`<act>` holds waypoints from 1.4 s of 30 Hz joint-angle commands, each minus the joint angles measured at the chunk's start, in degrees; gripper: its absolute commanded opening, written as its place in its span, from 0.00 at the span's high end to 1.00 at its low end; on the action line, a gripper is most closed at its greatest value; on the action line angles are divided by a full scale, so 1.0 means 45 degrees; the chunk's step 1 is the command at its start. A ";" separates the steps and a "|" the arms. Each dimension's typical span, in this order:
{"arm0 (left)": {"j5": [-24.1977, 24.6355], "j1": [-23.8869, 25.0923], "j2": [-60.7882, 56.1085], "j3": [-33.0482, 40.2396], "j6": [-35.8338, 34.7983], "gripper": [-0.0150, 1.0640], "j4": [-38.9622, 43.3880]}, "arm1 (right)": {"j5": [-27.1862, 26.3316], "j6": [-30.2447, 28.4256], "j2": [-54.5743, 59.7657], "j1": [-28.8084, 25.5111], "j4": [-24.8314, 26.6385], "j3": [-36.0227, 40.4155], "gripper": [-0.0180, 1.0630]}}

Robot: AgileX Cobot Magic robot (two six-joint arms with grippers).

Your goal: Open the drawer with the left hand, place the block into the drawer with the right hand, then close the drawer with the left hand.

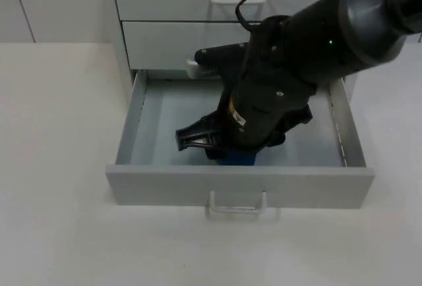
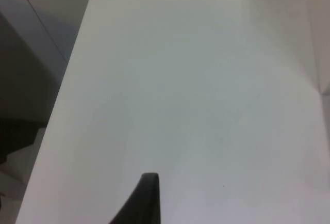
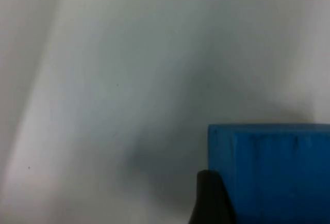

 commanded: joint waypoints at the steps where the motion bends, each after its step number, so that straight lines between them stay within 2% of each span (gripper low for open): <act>1: -0.0039 0.0022 -0.0078 0.0051 -0.0107 0.01 -0.0121 | 0.0143 0.0122 0.0100 0.0022 -0.0065 -0.0049 0.45; 2: -0.0039 0.0022 -0.0078 0.0051 -0.0107 0.01 -0.0121 | 0.0143 0.0122 0.0003 0.0022 -0.0065 -0.0049 0.36; 3: -0.0039 0.0022 -0.0078 0.0051 -0.0107 0.01 -0.0121 | 0.0143 0.0122 0.0003 0.0022 -0.0065 -0.0049 0.36; 5: -0.0039 0.0022 -0.0078 0.0051 -0.0107 0.01 -0.0121 | 0.0117 0.0122 -0.0295 0.0022 -0.0088 -0.0049 0.25; 7: -0.0039 0.0022 -0.0078 0.0051 -0.0107 0.01 -0.0121 | 0.0100 0.0122 -0.0740 0.0022 -0.0204 -0.0049 0.20; 10: -0.0039 0.0022 -0.0078 0.0051 -0.0107 0.01 -0.0121 | 0.0357 0.0122 -0.1364 0.0022 -0.0204 -0.0049 0.20; 12: -0.0039 0.0022 -0.0078 0.0051 -0.0107 0.01 -0.0121 | 0.1090 0.0091 -0.2091 0.0022 -0.0150 -0.0049 0.20; 14: -0.0039 0.0022 -0.0078 0.0051 -0.0107 0.01 -0.0121 | 0.1949 -0.0582 -0.2757 0.0050 0.0288 -0.0049 0.20; 15: -0.0039 0.0022 -0.0078 0.0051 -0.0107 0.01 -0.0121 | 0.1949 -0.0582 -0.2757 0.0050 0.0288 -0.0049 0.20; 19: -0.0039 0.0022 -0.0078 0.0051 -0.0107 0.01 -0.0121 | 0.3230 -0.2911 -0.3919 0.0050 0.1915 -0.0049 0.20; 20: -0.0039 0.0022 -0.0078 0.0051 -0.0107 0.01 -0.0121 | 0.3230 -0.2911 -0.3919 0.0050 0.1915 -0.0049 0.20; 22: -0.0039 0.0022 -0.0078 0.0051 -0.0107 0.01 -0.0121 | 0.3638 -0.3904 -0.4463 0.0050 0.2680 0.0002 0.20; 29: -0.0039 0.0022 -0.0078 0.0051 -0.0107 0.01 -0.0121 | 0.4021 -0.5659 -0.5510 0.0050 0.4017 0.1025 0.20; 37: 0.0066 0.0022 -0.0078 0.0051 -0.0107 0.01 -0.0219 | 0.3912 -0.6208 -0.7030 0.0020 0.4076 0.2894 0.20; 42: 0.0309 0.0022 -0.0078 0.0051 -0.0107 0.01 -0.0301 | 0.3653 -0.6352 -0.8268 -0.0613 0.4102 0.4563 0.20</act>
